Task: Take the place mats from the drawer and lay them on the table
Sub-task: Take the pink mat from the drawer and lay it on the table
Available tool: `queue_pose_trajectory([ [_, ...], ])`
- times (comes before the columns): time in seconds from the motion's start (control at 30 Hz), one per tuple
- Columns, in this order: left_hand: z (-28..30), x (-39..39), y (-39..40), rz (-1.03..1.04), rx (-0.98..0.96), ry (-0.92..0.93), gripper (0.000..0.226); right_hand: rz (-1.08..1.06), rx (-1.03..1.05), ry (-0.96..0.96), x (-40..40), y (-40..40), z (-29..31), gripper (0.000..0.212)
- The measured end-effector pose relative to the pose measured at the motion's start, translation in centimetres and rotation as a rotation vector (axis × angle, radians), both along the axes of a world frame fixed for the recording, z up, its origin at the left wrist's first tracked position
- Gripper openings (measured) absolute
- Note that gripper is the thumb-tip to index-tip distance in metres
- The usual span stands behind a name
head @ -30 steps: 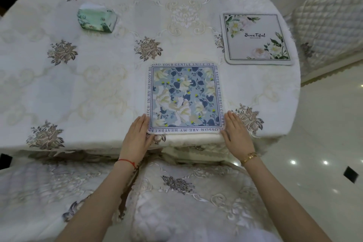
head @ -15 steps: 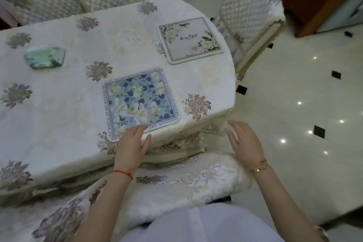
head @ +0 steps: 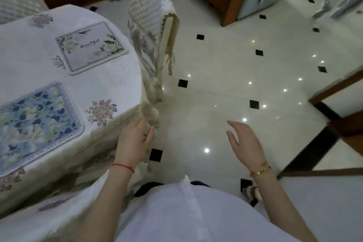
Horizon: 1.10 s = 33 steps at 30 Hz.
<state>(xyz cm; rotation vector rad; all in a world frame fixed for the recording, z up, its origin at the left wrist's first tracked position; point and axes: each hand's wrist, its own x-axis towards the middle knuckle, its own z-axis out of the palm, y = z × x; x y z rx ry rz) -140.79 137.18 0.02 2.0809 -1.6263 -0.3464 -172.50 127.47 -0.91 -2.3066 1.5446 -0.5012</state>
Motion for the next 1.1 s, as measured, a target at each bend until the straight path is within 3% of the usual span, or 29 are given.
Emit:
queue_pose_trajectory([
  [0.23, 0.1, -6.9, -7.5, -0.065, 0.024, 0.017, 0.03, -0.094, 0.043, -0.035, -6.3, -5.4, -0.2, 0.034],
  [0.5, -1.8, -8.8, -18.9, -0.095, 0.034, 0.014, 0.03, -0.136, 0.116, -0.046, -7.9, -15.5, -2.2, 0.034],
  [1.1, 0.4, -2.1, -59.8, -0.069, 0.011, -0.004, 0.029, -0.083, 0.092, -0.013, 0.0, -57.5, 0.2, 0.034],
])
